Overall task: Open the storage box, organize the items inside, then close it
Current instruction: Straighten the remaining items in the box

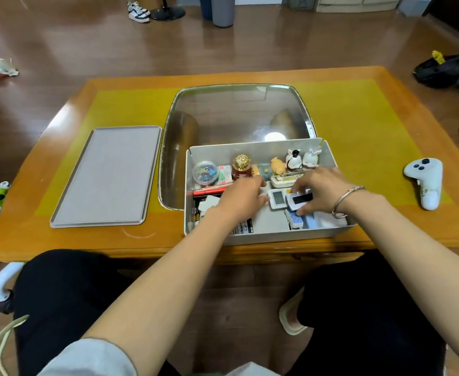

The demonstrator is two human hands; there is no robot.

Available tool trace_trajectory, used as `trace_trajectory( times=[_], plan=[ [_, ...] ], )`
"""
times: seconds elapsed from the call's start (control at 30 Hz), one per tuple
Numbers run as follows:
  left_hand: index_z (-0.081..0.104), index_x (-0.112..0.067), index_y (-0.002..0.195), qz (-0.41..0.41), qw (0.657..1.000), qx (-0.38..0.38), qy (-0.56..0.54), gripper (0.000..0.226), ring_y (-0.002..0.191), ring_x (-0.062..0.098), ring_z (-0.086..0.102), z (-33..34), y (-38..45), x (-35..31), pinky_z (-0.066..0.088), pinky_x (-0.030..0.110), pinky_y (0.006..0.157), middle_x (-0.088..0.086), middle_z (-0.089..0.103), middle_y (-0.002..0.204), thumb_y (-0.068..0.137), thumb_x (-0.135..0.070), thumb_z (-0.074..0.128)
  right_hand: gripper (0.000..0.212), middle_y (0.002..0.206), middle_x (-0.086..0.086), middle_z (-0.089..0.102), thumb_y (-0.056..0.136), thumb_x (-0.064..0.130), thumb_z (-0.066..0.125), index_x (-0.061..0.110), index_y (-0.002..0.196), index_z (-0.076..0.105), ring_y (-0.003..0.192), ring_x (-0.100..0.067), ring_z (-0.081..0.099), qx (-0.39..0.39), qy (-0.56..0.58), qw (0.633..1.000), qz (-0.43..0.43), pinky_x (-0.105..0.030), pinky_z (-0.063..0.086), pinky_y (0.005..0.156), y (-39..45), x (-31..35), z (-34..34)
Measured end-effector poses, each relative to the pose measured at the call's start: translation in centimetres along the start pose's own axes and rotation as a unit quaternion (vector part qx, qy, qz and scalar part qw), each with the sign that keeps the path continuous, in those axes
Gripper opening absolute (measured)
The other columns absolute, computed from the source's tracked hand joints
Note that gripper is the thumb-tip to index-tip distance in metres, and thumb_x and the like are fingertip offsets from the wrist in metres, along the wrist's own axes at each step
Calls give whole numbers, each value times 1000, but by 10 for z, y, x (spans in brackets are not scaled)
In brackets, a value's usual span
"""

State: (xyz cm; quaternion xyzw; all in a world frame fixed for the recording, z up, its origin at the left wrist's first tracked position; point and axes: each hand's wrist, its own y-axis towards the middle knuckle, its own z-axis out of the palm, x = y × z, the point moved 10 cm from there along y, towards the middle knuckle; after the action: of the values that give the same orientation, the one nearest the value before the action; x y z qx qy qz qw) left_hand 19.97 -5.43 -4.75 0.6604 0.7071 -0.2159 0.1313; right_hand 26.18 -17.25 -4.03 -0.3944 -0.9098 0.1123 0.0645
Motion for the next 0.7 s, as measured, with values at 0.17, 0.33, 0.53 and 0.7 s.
trace_trajectory(
  times=[0.17, 0.33, 0.53, 0.7],
  plan=[
    [51, -7, 123, -56, 997, 49, -19, 38, 106, 29, 56, 24, 20, 0, 47, 38, 86, 14, 61, 118, 96, -34, 54, 45, 107, 6, 60, 63, 45, 75, 31, 104, 63, 107, -19, 51, -16, -41, 999, -10, -35, 35, 88, 6, -1, 3],
    [47, -4, 128, -93, 989, 65, -94, 47, 110, 29, 54, 37, 25, 4, 44, 34, 88, 15, 58, 121, 92, -31, 62, 39, 94, -3, 52, 63, 32, 72, 13, 95, 58, 92, -27, 54, -112, 41, 992, -36, -30, 30, 69, 0, -6, -18],
    [54, -8, 82, -124, 978, 63, -159, 24, 76, 24, 52, 43, 24, 7, 39, 33, 65, 6, 55, 77, 91, -29, 63, 36, 103, -11, 49, 74, 15, 64, 8, 108, 51, 88, -31, 52, -177, 111, 978, 10, -37, 45, 71, 3, -28, -36],
    [43, -15, 67, -145, 966, 57, -209, 35, 62, 17, 40, 40, 19, 15, 32, 30, 58, 3, 43, 66, 93, -29, 61, 20, 99, -12, 59, 80, 18, 62, 11, 98, 56, 92, -33, 58, -120, 38, 992, 8, -38, 48, 73, 20, -26, -27]
  ],
)
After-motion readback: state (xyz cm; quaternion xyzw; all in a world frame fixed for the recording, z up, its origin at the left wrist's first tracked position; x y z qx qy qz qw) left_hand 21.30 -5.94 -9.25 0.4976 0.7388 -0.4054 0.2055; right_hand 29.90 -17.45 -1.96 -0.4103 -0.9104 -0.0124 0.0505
